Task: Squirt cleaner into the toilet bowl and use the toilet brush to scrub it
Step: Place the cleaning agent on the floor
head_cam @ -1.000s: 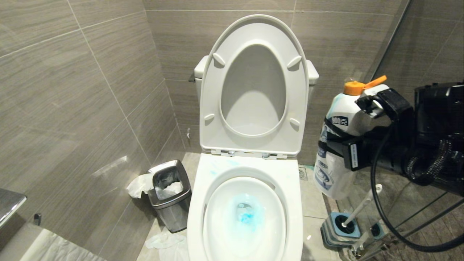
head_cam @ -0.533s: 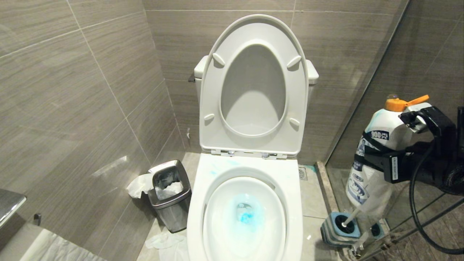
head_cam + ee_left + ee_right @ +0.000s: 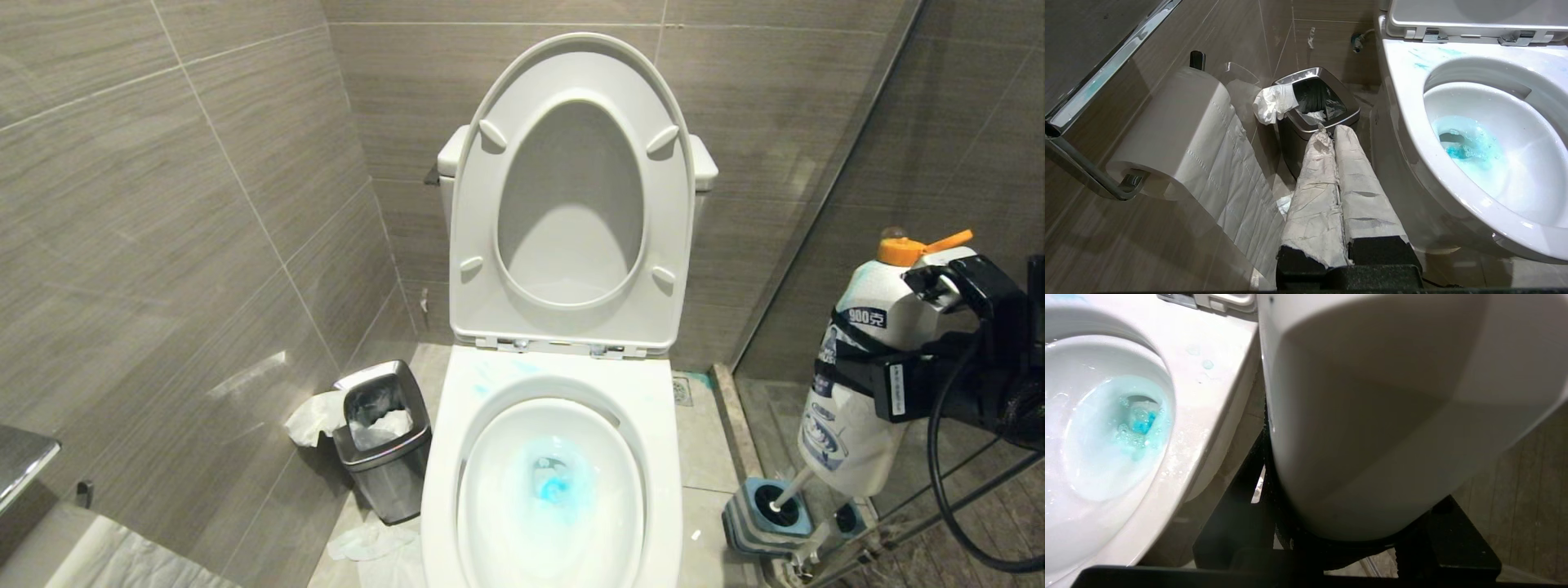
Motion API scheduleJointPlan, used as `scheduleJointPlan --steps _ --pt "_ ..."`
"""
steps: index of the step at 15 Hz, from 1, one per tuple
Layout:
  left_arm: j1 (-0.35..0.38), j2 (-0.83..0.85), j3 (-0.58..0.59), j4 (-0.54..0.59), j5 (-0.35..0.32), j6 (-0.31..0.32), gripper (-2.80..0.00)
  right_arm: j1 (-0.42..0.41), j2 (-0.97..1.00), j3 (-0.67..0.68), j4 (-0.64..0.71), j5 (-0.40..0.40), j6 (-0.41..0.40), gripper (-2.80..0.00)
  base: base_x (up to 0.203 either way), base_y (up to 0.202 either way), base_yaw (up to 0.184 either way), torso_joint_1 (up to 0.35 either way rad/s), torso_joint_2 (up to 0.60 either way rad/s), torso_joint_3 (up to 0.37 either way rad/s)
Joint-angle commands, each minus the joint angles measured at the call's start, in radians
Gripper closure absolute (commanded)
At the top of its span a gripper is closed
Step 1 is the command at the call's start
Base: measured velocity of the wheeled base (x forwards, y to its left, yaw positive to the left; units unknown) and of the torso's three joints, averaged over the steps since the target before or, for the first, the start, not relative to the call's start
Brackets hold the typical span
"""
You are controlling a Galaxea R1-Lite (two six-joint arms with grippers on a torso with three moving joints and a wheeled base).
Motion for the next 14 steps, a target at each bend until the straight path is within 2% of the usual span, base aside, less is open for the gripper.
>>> scheduleJointPlan --steps 1,4,9,14 --pt "-0.001 0.001 -0.002 0.001 0.000 0.003 0.00 -0.011 0.061 -0.003 -0.049 0.000 -0.001 0.00 0.000 0.000 0.000 0.000 0.00 0.000" --pt "0.000 0.001 -0.002 0.000 0.000 0.001 0.00 -0.013 0.172 0.003 -0.227 0.005 0.000 0.00 0.000 0.000 0.000 0.000 0.00 0.000" --pt "0.000 0.001 0.000 0.000 0.000 0.000 0.00 -0.015 0.358 0.014 -0.446 0.024 0.002 0.00 0.000 0.000 0.000 0.000 0.00 0.000" --pt "0.000 0.001 -0.002 0.000 0.000 0.003 0.00 -0.069 0.530 -0.024 -0.575 0.053 -0.004 0.00 0.000 0.000 0.000 0.000 0.00 0.000"
